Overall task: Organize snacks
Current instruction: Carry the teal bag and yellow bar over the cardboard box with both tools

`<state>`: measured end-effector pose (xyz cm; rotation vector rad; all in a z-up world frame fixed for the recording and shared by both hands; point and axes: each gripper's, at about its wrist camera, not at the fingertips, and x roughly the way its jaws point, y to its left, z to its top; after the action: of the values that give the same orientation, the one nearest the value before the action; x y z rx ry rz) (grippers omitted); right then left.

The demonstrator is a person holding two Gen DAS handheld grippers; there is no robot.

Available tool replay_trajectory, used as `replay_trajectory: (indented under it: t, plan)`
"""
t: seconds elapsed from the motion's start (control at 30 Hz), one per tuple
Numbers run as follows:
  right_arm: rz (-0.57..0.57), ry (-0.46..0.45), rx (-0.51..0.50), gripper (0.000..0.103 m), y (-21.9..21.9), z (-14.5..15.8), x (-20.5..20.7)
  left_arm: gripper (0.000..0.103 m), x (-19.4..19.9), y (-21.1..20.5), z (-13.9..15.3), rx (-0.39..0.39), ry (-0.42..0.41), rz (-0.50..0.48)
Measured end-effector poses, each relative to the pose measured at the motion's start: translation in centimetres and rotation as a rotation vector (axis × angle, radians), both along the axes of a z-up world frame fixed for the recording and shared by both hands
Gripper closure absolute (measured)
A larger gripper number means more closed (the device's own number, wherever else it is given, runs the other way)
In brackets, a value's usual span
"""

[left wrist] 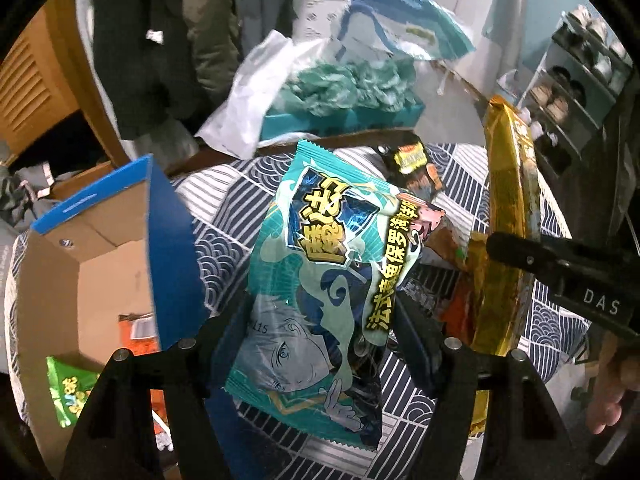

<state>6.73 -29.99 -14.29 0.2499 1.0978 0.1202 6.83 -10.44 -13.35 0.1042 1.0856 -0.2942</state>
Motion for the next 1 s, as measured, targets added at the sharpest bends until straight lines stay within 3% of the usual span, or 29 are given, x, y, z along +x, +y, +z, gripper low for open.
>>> replay_trajectory:
  t: [0.53, 1.0]
  plan:
    - [0.089, -0.078, 0.033, 0.072, 3.8, 3.8, -0.7, 0.031, -1.5, 5.9, 5.4, -0.068, -0.084, 0.107]
    - [0.208, -0.121, 0.045, 0.072, 10.5, 6.4, 0.0, 0.031, -2.8, 14.3, 7.1, -0.085, -0.120, 0.263]
